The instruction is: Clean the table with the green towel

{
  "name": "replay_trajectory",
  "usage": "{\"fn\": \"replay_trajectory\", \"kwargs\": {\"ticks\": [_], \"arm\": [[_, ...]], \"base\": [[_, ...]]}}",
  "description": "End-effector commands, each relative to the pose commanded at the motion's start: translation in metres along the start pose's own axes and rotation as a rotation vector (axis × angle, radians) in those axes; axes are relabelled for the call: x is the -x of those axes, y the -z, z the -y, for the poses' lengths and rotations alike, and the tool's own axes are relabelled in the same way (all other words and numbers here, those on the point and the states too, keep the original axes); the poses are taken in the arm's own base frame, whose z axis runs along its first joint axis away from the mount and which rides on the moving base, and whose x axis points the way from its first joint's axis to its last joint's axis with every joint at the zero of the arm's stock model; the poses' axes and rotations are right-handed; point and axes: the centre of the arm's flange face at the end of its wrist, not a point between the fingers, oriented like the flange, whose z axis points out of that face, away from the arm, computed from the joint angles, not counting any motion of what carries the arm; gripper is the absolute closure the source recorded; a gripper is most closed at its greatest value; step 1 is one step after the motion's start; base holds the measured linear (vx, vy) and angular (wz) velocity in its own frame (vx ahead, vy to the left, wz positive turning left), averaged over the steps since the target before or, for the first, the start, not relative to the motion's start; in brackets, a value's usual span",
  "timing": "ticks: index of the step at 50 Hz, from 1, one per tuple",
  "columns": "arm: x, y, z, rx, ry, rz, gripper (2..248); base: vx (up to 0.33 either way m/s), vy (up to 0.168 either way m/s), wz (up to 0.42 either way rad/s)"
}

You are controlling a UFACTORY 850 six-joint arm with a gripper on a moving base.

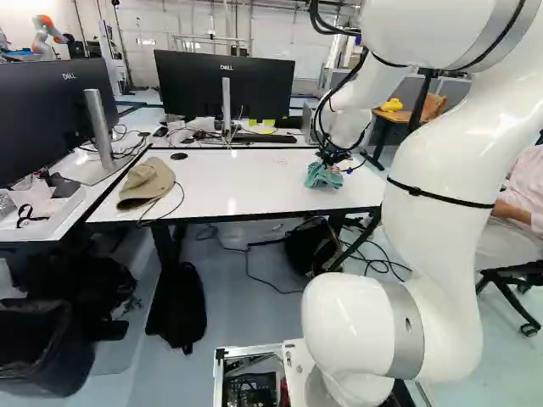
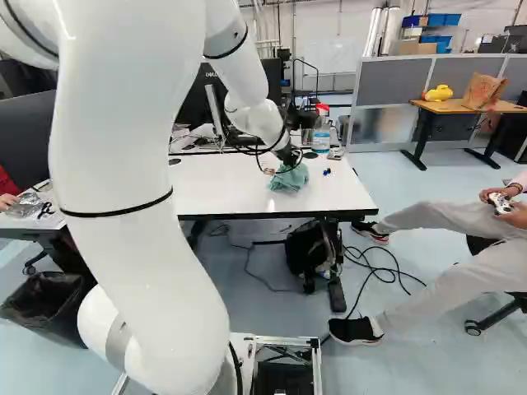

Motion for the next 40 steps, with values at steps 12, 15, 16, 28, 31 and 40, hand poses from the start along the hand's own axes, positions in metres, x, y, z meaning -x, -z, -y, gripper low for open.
{"fn": "replay_trajectory", "kwargs": {"ticks": [12, 15, 16, 28, 31, 40], "arm": [[0.007, -0.014, -0.001, 0.005, 0.0, 0.026, 227], [0.009, -0.017, -0.002, 0.006, 0.0, 0.032, 227], [0.009, -0.018, -0.002, 0.007, 0.0, 0.034, 227], [0.011, -0.022, -0.002, 0.008, 0.0, 0.04, 227], [0.011, -0.022, -0.002, 0.008, 0.0, 0.04, 227], [0.012, -0.022, -0.002, 0.008, 0.0, 0.054, 227]], "base": [[0.0, 0.0, 0.0], [0.0, 0.0, 0.0], [0.0, 0.0, 0.0], [0.0, 0.0, 0.0], [0.0, 0.0, 0.0], [0.0, 0.0, 0.0]]}}
